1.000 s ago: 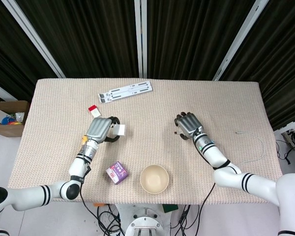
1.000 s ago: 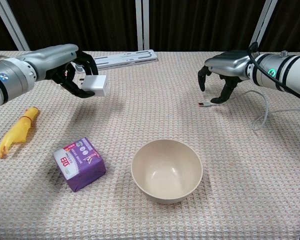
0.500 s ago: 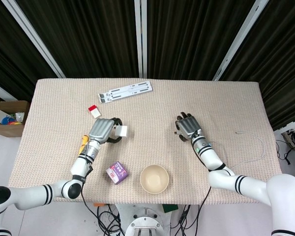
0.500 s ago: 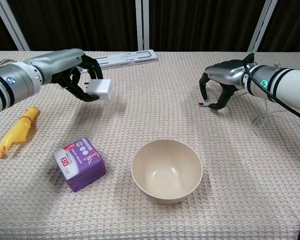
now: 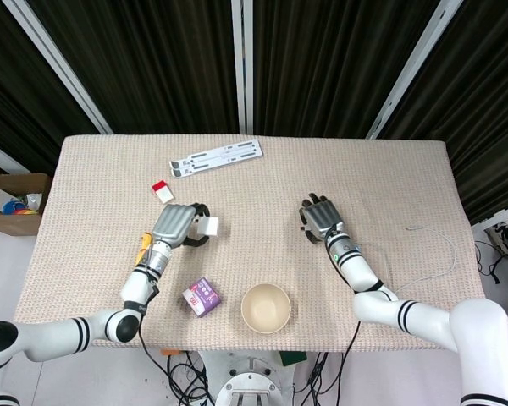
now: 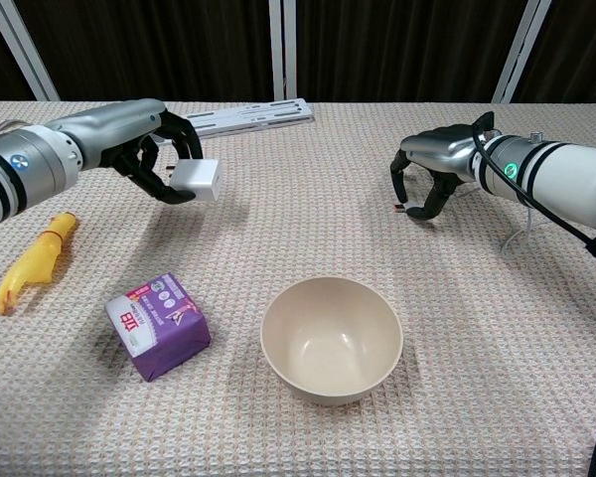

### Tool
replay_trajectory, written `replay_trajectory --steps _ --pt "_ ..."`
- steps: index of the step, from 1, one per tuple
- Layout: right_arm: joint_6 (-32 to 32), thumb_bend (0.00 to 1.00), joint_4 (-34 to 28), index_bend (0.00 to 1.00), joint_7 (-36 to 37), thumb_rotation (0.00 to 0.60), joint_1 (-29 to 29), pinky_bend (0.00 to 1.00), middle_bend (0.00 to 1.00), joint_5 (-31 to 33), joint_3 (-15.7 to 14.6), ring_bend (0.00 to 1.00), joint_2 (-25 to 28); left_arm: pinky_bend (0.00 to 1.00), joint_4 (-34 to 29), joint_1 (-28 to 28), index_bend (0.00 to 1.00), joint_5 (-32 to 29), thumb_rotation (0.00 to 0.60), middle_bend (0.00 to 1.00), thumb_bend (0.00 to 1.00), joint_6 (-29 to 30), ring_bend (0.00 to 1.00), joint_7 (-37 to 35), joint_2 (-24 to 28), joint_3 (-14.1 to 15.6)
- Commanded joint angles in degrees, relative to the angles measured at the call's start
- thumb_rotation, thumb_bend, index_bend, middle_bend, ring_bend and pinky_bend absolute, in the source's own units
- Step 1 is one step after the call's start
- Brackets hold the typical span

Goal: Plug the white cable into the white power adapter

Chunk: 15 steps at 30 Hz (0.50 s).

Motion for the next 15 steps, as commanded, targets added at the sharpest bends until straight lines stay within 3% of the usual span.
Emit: replay_trajectory --steps 1,15 --pt "0.12 0.42 0.05 0.54 -0.41 0.600 0.06 0.21 0.23 0.37 -0.24 0.06 -0.01 0.97 0.05 0.09 0.60 0.17 0.556 0.53 0.22 0.00 0.73 -0.17 0.03 0.06" --pt "0.46 0.43 0.25 0.57 -1.72 0.600 0.50 0.21 0.24 1.98 -0.69 0.06 -0.41 0.97 0.86 0.05 0.60 0.72 0.557 0.53 0.22 -0.66 0.73 -0.79 -0.12 0.04"
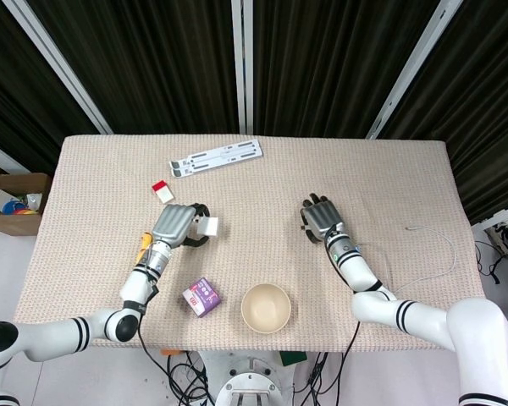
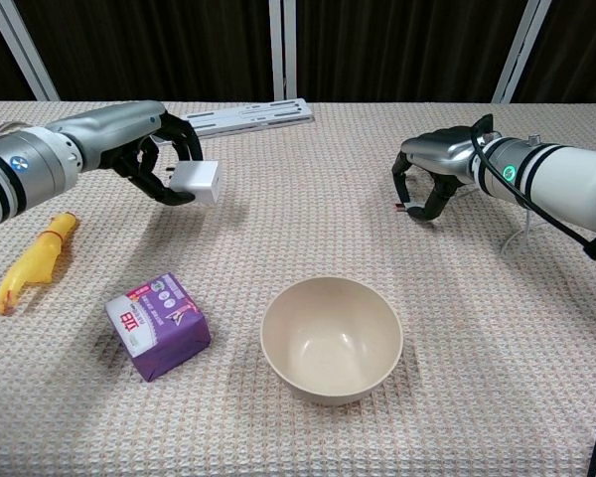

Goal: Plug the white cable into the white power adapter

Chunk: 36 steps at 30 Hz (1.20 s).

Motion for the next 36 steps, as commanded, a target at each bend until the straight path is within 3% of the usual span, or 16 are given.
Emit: replay_trajectory --steps 1,5,8,12,20,29,36 --pt "0.18 0.43 -0.20 0.57 -0.28 0.600 0.03 0.21 0.24 0.22 -0.13 0.06 0.07 0.97 0.10 0.00 0.60 0.05 0.557 0.53 0.22 -0.06 0.73 -0.05 -0.03 -0.01" --pt "0.88 0.43 -0.51 0.57 -0.52 0.600 -0.09 0.21 0.26 0.33 -0.23 0.06 0.05 0.97 0.28 -0.07 0.60 0.22 0.558 0.53 0.22 -0.20 0.73 -0.20 -0.15 -0.05" --pt "2.20 0.45 -0.87 0.62 0.00 0.600 -0.55 0.21 0.33 -0.41 -0.14 0.08 -0.09 0.97 0.35 -0.13 0.60 0.36 0.556 0.53 0.22 -0.29 0.73 -0.15 -0.21 -0.02" --pt "4.78 0.47 -2.06 0.65 1.92 0.600 -1.71 0.25 0.43 -2.57 0.28 0.17 0.11 0.97 0.34 -0.17 0.60 0.43 0.555 0.53 0.22 -0.28 0.73 -0.07 -0.16 -0.10" --pt "10.99 0.50 -7.39 0.66 5.12 0.600 -3.80 0.34 0.53 -8.14 1.95 0.30 3.08 0.97 -0.53 -0.20 0.60 0.66 0.554 0.53 0.22 0.35 0.73 0.97 0.57 -0.22" --pt "16.90 0.63 -16.69 0.66 -1.90 0.600 -3.81 0.41 0.57 -11.54 2.52 0.37 7.31 0.97 -3.54 -1.66 0.60 -1.68 0.555 0.53 0.22 0.95 0.73 4.74 3.12 -2.56" --pt "20.76 0.67 -21.15 0.66 -8.67 0.600 -3.33 0.43 0.58 -10.48 3.40 0.38 7.09 0.97 -4.72 -3.35 0.60 -5.78 0.556 0.53 0.22 -0.25 0.73 5.74 4.18 -4.83"
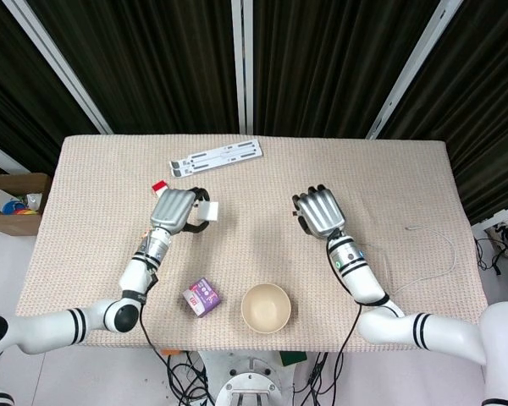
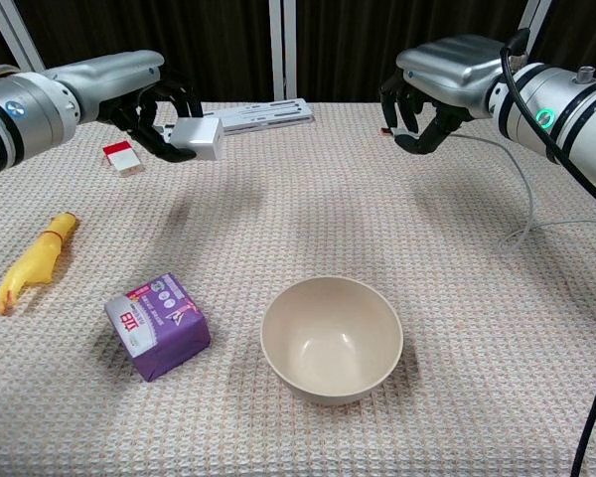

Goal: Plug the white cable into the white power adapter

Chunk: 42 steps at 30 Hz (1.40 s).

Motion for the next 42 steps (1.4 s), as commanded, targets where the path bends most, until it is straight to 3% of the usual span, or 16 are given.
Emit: replay_trajectory --steps 1,16,27,42 --pt "2.40 0.68 -2.20 0.66 -3.22 0.600 0.31 0.43 0.59 0.60 0.62 0.39 -0.42 0.97 -0.32 -0.90 0.60 -2.00 0.557 0.53 0.22 -0.85 0.73 0.51 0.38 -0.87" --pt "4.34 0.70 -0.61 0.68 -14.32 0.600 5.29 0.46 0.59 8.60 4.68 0.41 -8.01 0.97 -2.26 -5.57 0.60 -13.55 0.556 0.53 0.22 -3.96 0.73 2.72 2.02 -3.73" --pt "2.55 0.73 3.48 0.70 -17.23 0.600 10.62 0.48 0.59 13.99 8.54 0.43 -12.25 0.97 -4.39 -7.61 0.60 -14.75 0.554 0.54 0.22 -1.98 0.73 3.99 2.20 -2.89" --pt "2.82 0.73 5.59 0.71 -18.11 0.600 13.95 0.49 0.59 17.08 9.92 0.43 -14.80 0.97 -5.52 -9.53 0.60 -16.22 0.551 0.54 0.22 0.39 0.73 6.06 2.19 -1.89"
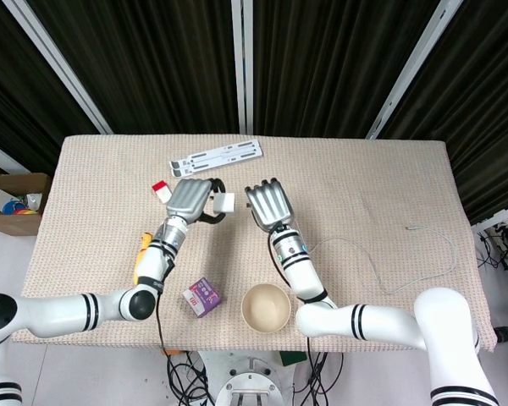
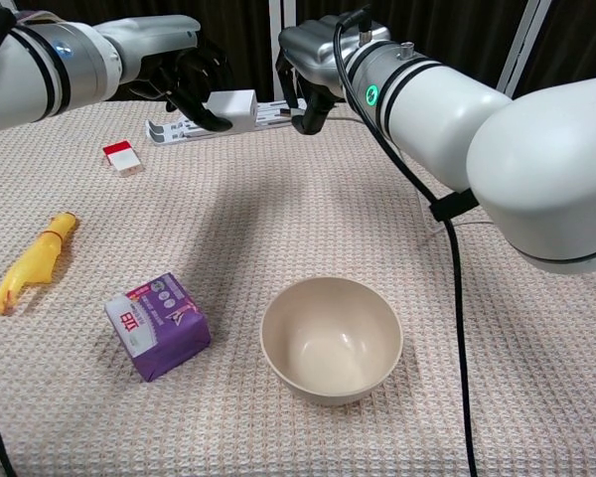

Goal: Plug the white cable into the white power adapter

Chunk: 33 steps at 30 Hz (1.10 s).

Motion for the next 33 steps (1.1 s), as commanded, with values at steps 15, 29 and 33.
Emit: replay_trajectory --steps 15,29,33 --pt "0.67 0.74 1.28 0.72 -2.40 0.600 3.16 0.49 0.59 2.22 0.37 0.44 -1.56 0.97 -0.49 -0.96 0.60 -0.79 0.555 0.54 0.22 1.02 0.73 0.87 0.10 1.10" --pt "0.85 0.74 2.25 0.72 -2.90 0.600 4.31 0.50 0.59 3.16 0.00 0.44 -2.44 0.97 -1.38 -1.46 0.60 -0.71 0.553 0.54 0.22 1.63 0.73 1.37 0.52 1.56" --pt "0.93 0.74 2.37 0.72 -3.22 0.600 4.68 0.50 0.59 3.49 0.04 0.44 -2.58 0.97 -1.33 -1.65 0.60 -0.68 0.551 0.54 0.22 1.80 0.73 1.64 0.42 1.76"
